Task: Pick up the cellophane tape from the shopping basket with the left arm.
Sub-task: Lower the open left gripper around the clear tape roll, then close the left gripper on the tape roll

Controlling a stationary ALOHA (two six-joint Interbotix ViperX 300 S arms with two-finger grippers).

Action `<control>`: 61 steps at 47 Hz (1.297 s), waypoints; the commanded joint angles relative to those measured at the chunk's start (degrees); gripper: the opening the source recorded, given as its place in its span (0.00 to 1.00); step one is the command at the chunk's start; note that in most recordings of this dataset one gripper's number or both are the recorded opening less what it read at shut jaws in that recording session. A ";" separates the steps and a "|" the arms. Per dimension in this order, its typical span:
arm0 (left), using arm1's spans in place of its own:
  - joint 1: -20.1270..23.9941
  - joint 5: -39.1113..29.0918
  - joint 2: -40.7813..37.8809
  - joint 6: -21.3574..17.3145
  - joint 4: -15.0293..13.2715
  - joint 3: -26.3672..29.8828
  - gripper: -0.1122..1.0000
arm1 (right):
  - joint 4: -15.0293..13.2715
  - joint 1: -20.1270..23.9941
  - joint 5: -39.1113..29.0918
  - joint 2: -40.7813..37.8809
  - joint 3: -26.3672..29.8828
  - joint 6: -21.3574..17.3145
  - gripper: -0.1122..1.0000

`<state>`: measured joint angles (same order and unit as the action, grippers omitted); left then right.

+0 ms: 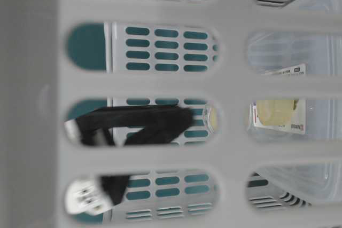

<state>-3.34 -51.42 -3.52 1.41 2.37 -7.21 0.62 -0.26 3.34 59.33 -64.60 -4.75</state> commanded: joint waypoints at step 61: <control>-0.79 2.81 -9.67 0.00 0.26 1.67 0.65 | 0.18 -0.88 1.14 -0.35 -0.09 -0.18 0.77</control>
<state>-3.87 -48.87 -13.62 1.76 2.37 -6.33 0.62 -1.05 3.87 59.33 -65.04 -4.83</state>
